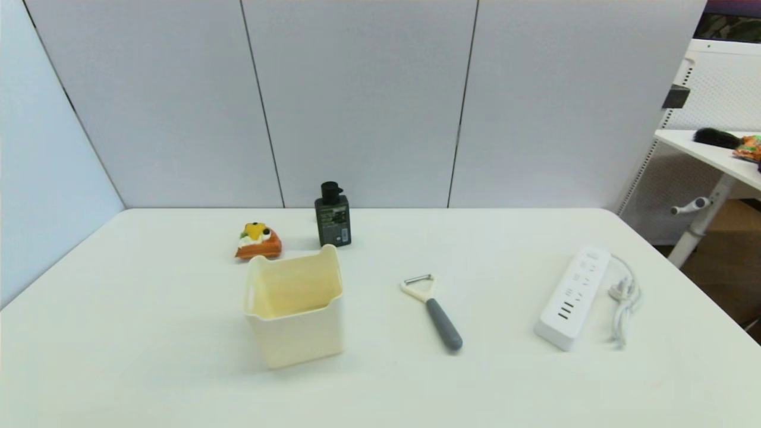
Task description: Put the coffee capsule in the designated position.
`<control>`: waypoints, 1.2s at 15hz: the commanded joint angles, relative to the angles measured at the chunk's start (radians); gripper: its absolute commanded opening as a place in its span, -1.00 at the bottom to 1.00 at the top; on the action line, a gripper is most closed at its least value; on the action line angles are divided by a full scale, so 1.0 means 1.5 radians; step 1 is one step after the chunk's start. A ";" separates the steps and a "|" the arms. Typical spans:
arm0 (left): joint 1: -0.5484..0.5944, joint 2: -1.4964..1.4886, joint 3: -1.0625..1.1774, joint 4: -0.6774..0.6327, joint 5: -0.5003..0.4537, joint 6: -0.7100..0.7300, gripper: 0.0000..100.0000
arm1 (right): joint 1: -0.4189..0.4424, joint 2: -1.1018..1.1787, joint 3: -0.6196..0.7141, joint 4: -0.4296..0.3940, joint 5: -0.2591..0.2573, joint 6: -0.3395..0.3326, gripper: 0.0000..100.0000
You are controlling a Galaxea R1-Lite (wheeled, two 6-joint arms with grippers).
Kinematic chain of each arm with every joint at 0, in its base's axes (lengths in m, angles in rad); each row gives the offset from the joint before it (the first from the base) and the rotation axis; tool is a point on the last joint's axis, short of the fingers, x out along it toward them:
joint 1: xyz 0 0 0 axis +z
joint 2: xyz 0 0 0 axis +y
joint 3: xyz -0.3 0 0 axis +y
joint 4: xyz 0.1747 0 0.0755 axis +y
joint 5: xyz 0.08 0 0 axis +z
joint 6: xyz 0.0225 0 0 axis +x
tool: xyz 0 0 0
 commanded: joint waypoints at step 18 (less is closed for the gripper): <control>0.000 0.000 0.001 0.002 0.036 -0.124 1.00 | 0.000 0.000 0.005 -0.001 0.000 0.000 1.00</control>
